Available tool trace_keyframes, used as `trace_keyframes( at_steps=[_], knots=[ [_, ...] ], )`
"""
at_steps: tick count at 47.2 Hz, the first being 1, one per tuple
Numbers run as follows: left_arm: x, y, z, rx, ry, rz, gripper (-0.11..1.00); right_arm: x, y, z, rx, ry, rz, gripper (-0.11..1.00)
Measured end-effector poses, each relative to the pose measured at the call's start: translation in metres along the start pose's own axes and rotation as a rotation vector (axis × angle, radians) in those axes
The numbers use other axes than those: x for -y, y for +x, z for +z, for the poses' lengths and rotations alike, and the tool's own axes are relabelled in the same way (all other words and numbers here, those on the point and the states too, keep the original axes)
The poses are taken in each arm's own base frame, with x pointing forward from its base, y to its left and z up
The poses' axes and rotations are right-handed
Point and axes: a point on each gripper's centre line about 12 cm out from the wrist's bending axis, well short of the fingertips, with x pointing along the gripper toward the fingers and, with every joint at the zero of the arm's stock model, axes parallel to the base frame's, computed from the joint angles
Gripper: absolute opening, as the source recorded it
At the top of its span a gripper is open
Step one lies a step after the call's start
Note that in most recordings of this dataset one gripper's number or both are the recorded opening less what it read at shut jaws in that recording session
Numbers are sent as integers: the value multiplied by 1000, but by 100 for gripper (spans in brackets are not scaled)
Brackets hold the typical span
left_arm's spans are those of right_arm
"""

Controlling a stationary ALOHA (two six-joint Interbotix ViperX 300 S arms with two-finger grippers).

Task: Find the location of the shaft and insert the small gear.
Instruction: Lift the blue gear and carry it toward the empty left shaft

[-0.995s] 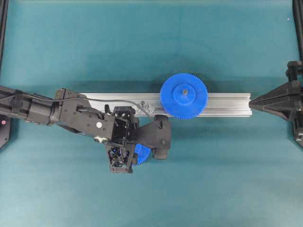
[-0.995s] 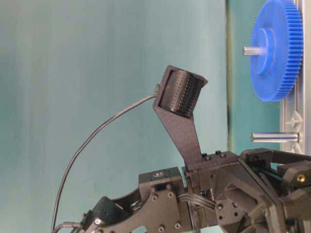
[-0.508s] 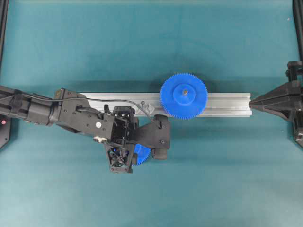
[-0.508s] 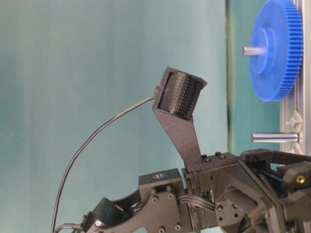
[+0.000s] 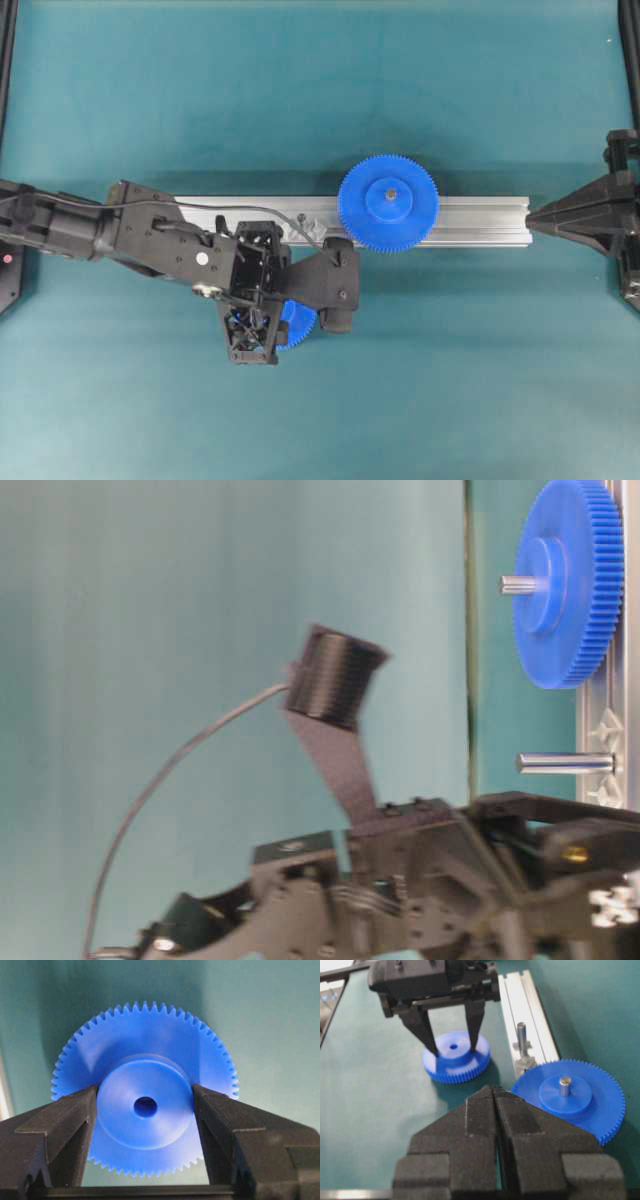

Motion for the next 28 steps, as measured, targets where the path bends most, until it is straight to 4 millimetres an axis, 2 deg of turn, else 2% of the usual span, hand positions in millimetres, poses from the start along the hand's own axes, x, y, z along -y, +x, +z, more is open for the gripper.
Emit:
trace_keyframes(
  at_steps=[28],
  knots=[
    [-8,-48,18,5,16,8,63,-1,-5,3,27,-2,6,0]
  ],
)
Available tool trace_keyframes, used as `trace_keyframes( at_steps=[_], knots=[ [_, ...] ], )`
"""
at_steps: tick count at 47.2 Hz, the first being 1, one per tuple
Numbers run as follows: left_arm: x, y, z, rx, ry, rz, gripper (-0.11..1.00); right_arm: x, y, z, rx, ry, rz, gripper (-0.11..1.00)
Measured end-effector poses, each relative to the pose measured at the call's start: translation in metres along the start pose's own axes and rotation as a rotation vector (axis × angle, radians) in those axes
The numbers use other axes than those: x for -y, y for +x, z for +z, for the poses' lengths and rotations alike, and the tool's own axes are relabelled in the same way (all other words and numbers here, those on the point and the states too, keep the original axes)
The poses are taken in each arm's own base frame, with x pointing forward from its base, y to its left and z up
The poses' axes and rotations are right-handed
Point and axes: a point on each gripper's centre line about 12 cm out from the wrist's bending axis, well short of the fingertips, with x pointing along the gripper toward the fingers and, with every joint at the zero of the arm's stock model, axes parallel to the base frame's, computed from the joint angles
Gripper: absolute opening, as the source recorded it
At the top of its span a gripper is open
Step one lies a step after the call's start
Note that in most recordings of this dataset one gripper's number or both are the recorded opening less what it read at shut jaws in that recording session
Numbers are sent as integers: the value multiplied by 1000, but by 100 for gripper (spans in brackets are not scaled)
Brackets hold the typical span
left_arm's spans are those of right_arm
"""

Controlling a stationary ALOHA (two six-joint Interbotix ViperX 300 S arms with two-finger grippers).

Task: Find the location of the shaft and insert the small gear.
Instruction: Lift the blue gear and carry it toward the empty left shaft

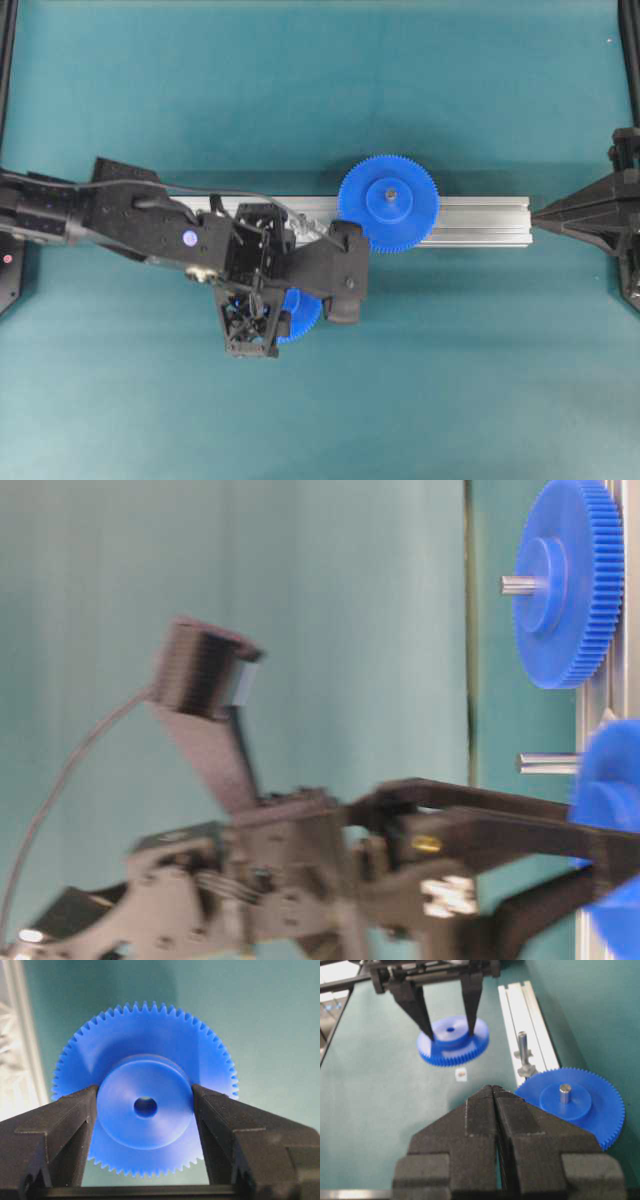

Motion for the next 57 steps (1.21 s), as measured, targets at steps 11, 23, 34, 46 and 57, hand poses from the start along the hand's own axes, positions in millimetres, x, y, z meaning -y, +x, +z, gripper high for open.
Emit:
trace_keyframes(
  at_steps=[11,23,34,46,57],
  knots=[
    [-13,-16,9,14,-2,11,63,0,0,-1,-2,2,0,0],
    [-25,-31,16,16,28,21,63,0,0,-1,-3,2,-1,0],
    [-44,-40,23,38,15,37,63,1,0,-2,-4,2,-2,0],
    [-53,-40,23,39,11,44,63,1,0,-2,-4,0,-2,0],
    [-63,-41,23,43,-9,53,63,1,0,-2,-4,2,-5,0]
  ],
)
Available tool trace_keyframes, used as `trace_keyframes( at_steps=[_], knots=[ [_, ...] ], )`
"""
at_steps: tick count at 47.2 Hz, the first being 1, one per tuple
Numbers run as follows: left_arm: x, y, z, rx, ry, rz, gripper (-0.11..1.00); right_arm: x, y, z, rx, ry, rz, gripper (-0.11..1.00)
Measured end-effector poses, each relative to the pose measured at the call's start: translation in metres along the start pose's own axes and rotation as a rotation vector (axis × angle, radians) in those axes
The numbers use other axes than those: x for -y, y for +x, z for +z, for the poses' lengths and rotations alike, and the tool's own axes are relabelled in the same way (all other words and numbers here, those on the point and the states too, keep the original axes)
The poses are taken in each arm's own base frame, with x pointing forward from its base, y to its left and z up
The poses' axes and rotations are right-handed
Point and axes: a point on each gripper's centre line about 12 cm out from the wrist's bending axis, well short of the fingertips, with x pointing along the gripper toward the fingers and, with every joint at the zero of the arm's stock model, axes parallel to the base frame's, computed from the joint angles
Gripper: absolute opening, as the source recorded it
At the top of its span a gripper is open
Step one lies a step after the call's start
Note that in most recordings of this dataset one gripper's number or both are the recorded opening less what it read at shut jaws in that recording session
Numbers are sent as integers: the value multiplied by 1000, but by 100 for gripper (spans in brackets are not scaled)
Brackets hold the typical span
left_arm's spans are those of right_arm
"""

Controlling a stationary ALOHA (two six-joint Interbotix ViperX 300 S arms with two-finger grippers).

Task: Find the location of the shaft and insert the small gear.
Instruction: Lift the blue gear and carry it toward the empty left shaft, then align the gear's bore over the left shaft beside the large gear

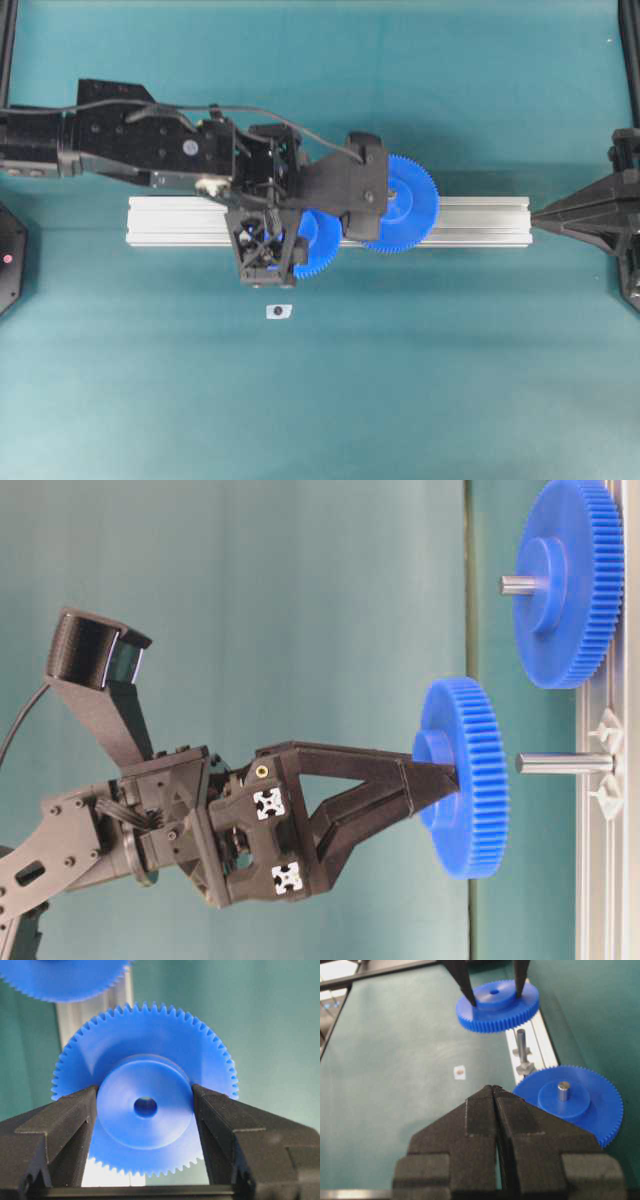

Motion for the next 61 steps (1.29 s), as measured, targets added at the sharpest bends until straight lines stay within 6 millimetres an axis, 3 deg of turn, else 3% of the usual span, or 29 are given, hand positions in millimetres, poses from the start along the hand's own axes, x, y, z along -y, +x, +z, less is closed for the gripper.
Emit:
trace_keyframes(
  at_steps=[19,34,61],
  knots=[
    [-5,1,3,30,12,6,63,1,0,0,1,2,-3,0],
    [-6,20,2,-7,8,4,63,1,0,-1,-1,1,-3,0],
    [-16,36,-5,-26,-4,10,63,1,0,-1,-1,-1,-3,0]
  ],
)
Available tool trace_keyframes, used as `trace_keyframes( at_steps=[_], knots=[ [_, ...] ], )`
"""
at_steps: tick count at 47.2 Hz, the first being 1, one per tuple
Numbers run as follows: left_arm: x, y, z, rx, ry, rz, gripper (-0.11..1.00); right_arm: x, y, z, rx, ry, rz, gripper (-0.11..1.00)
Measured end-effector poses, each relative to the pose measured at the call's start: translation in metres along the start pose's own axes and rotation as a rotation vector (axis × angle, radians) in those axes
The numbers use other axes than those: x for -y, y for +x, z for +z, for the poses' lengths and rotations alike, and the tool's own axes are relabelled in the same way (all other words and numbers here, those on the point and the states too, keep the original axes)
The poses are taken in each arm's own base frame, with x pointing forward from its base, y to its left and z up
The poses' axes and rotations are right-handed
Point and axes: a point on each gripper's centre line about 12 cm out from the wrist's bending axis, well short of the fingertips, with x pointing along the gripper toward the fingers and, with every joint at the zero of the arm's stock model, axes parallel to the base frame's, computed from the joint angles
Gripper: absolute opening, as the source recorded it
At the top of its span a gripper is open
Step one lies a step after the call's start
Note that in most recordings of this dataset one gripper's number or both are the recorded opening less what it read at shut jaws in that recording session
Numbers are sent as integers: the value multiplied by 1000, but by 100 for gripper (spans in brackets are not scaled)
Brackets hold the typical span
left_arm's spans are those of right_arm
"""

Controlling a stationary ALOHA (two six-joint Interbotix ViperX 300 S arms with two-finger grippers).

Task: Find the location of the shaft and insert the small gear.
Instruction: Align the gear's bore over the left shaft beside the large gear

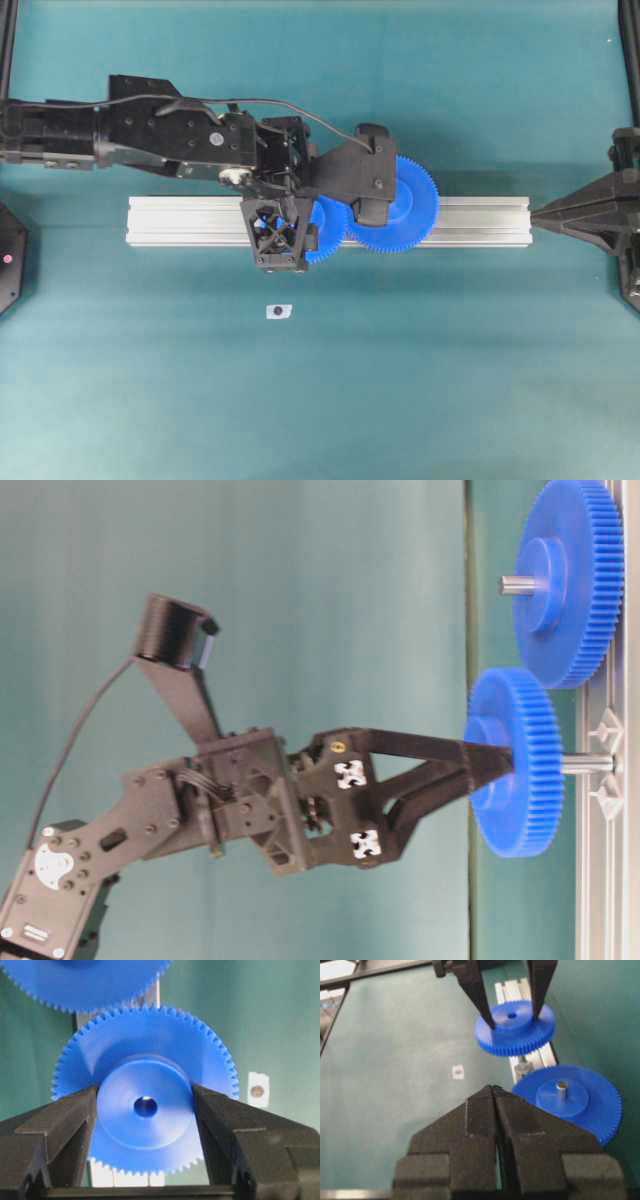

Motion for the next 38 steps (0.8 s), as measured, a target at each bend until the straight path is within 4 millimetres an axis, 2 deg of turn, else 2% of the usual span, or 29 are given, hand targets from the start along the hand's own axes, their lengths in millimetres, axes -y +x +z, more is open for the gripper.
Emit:
trace_keyframes(
  at_steps=[38],
  knots=[
    [-15,3,-6,-5,5,9,63,0,0,1,2,2,-1,0]
  ],
)
